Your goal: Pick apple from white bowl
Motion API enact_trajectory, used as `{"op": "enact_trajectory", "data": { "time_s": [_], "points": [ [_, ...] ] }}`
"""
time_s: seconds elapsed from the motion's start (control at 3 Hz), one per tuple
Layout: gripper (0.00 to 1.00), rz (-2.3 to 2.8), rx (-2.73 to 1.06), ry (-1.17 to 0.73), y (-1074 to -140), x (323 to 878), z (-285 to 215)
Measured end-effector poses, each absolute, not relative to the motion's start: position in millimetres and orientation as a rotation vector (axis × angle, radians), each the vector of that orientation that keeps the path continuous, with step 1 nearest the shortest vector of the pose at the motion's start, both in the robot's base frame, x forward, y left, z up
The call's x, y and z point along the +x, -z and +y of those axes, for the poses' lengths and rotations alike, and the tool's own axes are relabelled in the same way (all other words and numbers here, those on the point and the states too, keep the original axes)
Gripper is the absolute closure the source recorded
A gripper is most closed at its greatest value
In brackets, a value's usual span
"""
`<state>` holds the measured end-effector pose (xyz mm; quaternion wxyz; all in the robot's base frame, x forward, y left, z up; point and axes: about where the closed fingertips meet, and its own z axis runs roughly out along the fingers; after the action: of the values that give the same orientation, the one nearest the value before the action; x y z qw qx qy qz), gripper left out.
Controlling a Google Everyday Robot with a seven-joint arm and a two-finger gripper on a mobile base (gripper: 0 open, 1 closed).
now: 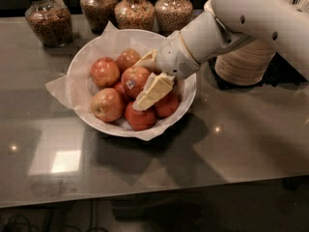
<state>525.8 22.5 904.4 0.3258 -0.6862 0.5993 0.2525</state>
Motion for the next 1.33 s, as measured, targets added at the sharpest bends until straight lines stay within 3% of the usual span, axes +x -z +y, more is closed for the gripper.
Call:
{"op": "enact_trajectory", "data": {
  "time_s": [0.67,1.33],
  "points": [
    [0.95,1.571,-1.799,-0.662,-905,526,23],
    [1.00,1.451,-1.790,-0.697,-935,512,37]
  ]
}}
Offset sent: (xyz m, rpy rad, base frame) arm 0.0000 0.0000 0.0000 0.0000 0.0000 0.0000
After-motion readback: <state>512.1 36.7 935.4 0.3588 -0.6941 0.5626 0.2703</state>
